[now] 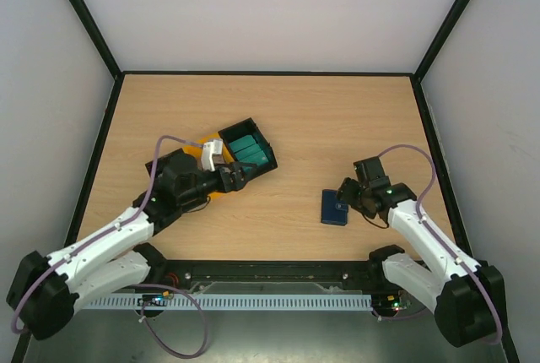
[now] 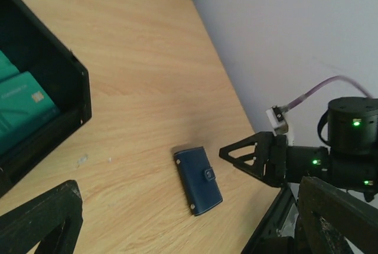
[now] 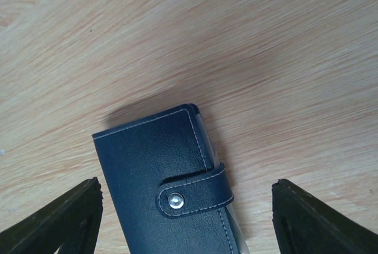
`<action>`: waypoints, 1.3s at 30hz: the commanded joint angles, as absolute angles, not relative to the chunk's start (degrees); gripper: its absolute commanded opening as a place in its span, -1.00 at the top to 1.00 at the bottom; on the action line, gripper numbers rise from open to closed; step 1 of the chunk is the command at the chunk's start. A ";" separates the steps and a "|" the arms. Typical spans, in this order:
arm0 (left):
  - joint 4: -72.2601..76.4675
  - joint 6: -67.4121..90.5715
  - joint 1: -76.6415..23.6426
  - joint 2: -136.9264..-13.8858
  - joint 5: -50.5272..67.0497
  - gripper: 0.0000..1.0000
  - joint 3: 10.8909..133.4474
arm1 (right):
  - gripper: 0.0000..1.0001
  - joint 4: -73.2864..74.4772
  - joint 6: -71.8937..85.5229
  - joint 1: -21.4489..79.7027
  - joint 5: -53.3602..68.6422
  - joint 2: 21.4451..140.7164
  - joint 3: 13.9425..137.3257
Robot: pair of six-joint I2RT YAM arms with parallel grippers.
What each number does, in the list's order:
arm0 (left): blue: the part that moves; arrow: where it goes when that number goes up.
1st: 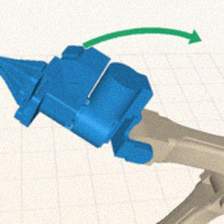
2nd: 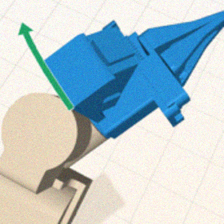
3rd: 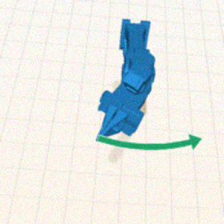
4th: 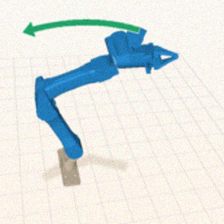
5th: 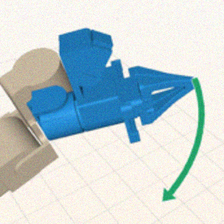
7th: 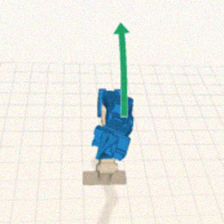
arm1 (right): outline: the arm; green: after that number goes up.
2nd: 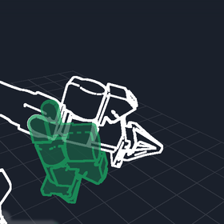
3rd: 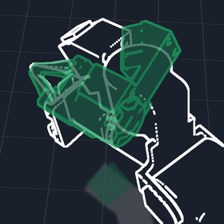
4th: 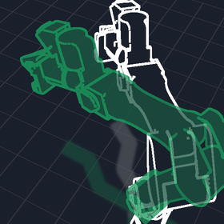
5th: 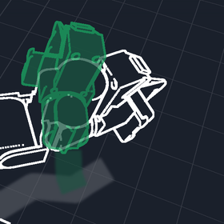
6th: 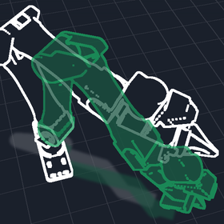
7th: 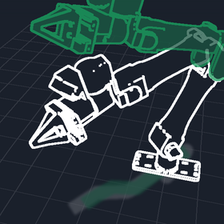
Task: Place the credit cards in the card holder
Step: Open the card holder at the center of the board.
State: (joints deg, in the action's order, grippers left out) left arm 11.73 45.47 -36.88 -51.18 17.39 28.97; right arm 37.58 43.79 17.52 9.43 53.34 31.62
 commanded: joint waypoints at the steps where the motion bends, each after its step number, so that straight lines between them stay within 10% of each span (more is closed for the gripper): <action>1: 14.41 46.06 -40.64 -55.00 13.55 -0.98 30.70 | -0.50 39.98 48.24 22.20 3.23 54.54 31.57; 22: 16.80 52.40 -48.03 -71.23 15.34 -0.77 32.17 | 0.13 22.50 50.45 37.54 11.42 74.91 32.01; 39: 24.87 65.95 -54.12 -92.77 9.94 -0.01 34.98 | 0.33 10.83 52.36 40.91 20.39 83.16 34.25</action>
